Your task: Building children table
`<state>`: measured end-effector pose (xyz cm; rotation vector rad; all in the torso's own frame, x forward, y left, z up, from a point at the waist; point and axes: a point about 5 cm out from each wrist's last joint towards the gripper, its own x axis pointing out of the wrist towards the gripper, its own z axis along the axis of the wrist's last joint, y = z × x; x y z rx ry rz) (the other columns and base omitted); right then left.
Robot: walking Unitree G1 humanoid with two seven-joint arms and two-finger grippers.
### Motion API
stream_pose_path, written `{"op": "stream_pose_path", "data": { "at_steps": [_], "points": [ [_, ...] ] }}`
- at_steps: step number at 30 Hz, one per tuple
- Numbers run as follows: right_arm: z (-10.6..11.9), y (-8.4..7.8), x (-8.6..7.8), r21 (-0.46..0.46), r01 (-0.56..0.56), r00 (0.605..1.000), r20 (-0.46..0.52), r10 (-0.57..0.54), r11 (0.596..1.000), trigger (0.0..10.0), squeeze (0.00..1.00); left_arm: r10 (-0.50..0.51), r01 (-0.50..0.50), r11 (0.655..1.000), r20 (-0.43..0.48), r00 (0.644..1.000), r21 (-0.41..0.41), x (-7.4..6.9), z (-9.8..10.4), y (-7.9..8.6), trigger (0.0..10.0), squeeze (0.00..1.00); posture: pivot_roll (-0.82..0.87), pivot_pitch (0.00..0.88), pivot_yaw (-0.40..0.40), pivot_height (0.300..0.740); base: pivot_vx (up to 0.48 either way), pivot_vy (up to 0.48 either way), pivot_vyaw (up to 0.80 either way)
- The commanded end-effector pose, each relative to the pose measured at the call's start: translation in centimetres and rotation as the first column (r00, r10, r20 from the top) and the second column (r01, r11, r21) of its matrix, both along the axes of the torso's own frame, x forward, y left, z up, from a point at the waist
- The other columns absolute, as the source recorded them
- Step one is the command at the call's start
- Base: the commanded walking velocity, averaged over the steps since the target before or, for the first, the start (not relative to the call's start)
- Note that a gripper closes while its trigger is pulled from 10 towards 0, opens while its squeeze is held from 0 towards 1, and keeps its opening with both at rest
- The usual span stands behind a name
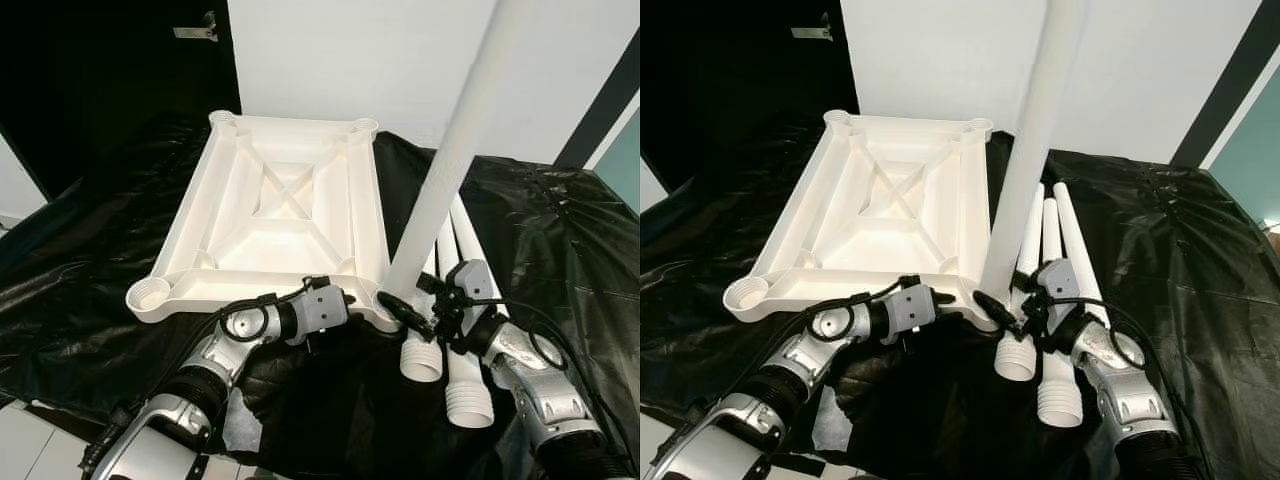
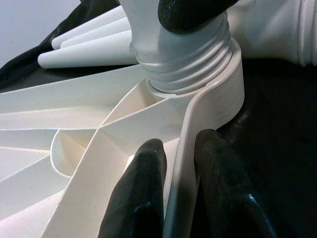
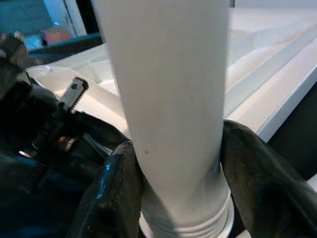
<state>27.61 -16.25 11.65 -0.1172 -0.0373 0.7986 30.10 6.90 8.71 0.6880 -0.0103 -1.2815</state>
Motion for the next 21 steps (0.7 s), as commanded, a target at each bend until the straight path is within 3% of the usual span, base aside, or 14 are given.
{"op": "stream_pose_path", "data": {
  "at_steps": [1, 9, 11, 12, 14, 17, 19, 21],
  "points": [
    [-1.0, -1.4, -0.1, -0.013, 0.039, 0.997, -0.072, -0.039, 0.999, 0.0, 0.0, -0.024, 0.036, 0.994, -0.114, 0.993, 0.1, -1.7, -3.1, 0.6, 10.0, 0.0, 0.26, 0.0, -0.079, 0.74, 0.0, 0.0, 0.0],
    [-1.8, -0.8, -0.7, 0.023, 0.029, 0.996, -0.089, -0.027, 0.999, 0.0, 0.0, -0.025, 0.036, 0.994, -0.113, 0.993, 0.102, -1.8, -3.2, 0.7, 10.0, 0.0, 0.28, 0.0, -0.093, 0.74, 0.0, 0.0, 0.0],
    [-1.9, -0.1, -1.0, 0.074, 0.142, 0.989, -0.057, -0.138, 0.987, 0.0, 0.0, -0.021, 0.032, 0.994, -0.111, 0.994, 0.102, -1.8, -3.1, 0.7, 10.0, 0.0, 0.28, 0.0, -0.098, 0.74, 0.0, 0.0, 0.0],
    [-1.9, -0.1, -1.0, 0.074, 0.142, 0.989, -0.057, -0.138, 0.987, 0.0, 0.0, -0.021, 0.032, 0.994, -0.111, 0.994, 0.102, -1.8, -3.1, 0.7, 10.0, 0.0, 0.28, 0.0, -0.098, 0.74, 0.0, 0.0, 0.0],
    [-2.0, 0.3, -1.4, 0.112, 0.266, 0.964, -0.021, -0.265, 0.957, 0.0, 0.0, -0.018, 0.028, 0.995, -0.11, 0.994, 0.099, -1.8, -3.1, 0.7, 10.0, 0.0, 0.29, 0.0, -0.098, 0.74, 0.0, 0.0, 0.0],
    [-2.1, 0.6, -1.9, 0.122, 0.326, 0.945, -0.001, -0.328, 0.937, 0.0, 0.0, -0.015, 0.026, 0.995, -0.109, 0.994, 0.096, -1.8, -3.1, 0.8, 10.0, 0.0, 0.3, 0.0, -0.099, 0.74, 0.0, 0.0, 0.0],
    [-2.4, 0.7, -2.4, 0.129, 0.445, 0.892, 0.022, -0.451, 0.886, 0.0, 0.0, -0.009, 0.02, 0.995, -0.111, 0.994, 0.099, -1.9, -3.2, 1.1, 10.0, 0.0, 0.3, 0.0, -0.097, 0.74, 0.0, 0.0, 0.0],
    [-2.4, 0.7, -2.3, 0.126, 0.482, 0.872, 0.029, -0.489, 0.867, 0.0, 0.0, -0.006, 0.018, 0.995, -0.111, 0.994, 0.103, -1.9, -3.2, 1.2, 10.0, 0.0, 0.3, 0.0, -0.096, 0.74, 0.0, 0.0, 0.0]
  ]
}}
